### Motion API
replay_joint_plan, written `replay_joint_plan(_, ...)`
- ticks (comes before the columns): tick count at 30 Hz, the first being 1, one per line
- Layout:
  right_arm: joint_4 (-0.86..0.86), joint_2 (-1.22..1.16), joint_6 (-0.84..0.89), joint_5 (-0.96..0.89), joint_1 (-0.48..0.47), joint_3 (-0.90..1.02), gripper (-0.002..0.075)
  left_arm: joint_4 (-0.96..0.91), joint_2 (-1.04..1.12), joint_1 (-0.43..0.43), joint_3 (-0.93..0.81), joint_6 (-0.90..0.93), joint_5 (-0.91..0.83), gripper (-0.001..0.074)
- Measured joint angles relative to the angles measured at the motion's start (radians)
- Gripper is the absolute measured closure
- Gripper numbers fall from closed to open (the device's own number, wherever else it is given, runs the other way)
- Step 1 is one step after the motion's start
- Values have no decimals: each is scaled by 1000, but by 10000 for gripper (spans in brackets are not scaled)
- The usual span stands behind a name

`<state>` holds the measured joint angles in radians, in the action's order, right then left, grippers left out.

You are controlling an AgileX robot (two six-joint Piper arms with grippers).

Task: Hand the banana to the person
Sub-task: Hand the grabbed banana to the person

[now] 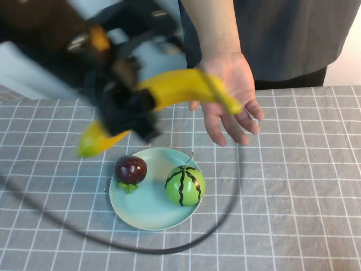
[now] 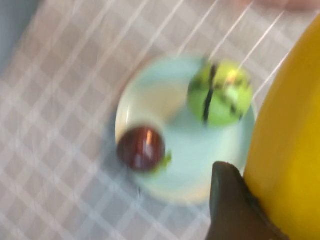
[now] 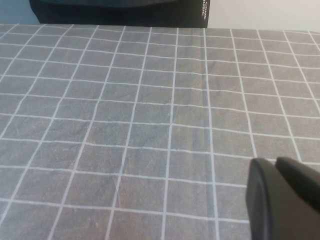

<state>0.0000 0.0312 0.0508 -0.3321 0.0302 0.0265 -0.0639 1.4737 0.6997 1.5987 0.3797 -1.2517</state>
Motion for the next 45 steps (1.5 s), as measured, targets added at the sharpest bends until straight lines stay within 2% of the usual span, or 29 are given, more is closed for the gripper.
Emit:
replay_joint_plan(6, 0, 0, 0, 0, 0, 0, 733, -16, 189, 97, 204, 69, 0, 470)
replay_joint_plan(11, 0, 0, 0, 0, 0, 0, 733, -50, 314, 124, 303, 85, 4, 470)
replay_joint_plan(28, 0, 0, 1, 0, 0, 0, 733, -126, 392, 126, 320, 91, 45, 465)
replay_joint_plan(30, 0, 0, 1, 0, 0, 0, 733, -128, 398, 126, 320, 91, 51, 416)
replay_joint_plan(36, 0, 0, 0, 0, 0, 0, 733, -130, 417, 126, 320, 91, 56, 208)
replay_joint_plan(39, 0, 0, 0, 0, 0, 0, 733, -132, 409, 126, 320, 91, 56, 163)
replay_joint_plan(45, 0, 0, 0, 0, 0, 0, 733, -176, 310, 126, 320, 84, 22, 143)
